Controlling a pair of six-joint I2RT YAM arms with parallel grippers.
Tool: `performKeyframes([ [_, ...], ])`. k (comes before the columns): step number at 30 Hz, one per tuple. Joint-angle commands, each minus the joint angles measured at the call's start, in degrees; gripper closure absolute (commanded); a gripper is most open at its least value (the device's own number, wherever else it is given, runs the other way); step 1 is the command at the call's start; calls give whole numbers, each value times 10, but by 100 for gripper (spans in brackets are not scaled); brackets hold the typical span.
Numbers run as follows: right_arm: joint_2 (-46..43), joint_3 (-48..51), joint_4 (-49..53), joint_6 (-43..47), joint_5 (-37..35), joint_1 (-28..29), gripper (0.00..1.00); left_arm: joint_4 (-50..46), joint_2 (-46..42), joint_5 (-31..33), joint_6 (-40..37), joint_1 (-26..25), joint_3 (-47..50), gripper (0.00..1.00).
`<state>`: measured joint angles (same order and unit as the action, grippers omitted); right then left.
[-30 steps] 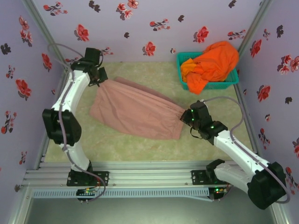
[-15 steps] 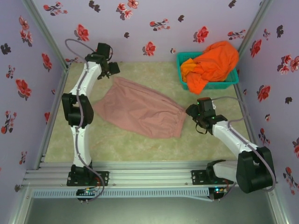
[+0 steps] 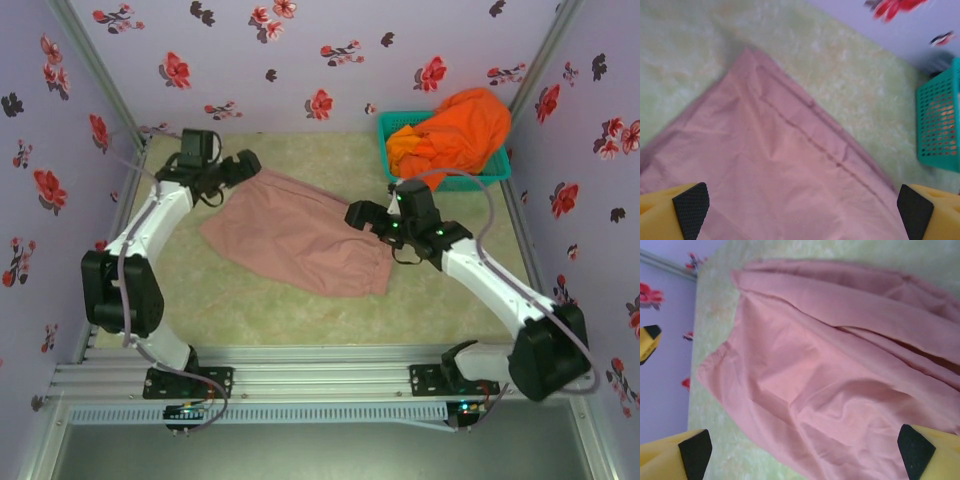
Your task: Fold and stack the shorts
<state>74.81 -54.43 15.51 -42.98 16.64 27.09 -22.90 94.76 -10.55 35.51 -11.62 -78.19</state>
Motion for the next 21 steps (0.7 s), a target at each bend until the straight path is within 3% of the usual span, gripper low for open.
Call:
performKeyframes([
  [1,57,-28,10,27,23,-5,2,88,28,-32,20,0,54,1],
  [9,162,-39,-17,24,51,-57,3,126,71,6,21,4,109,1],
  [21,242,-41,-37,22,60,-106,1,213,30,42,50,33,267,1],
])
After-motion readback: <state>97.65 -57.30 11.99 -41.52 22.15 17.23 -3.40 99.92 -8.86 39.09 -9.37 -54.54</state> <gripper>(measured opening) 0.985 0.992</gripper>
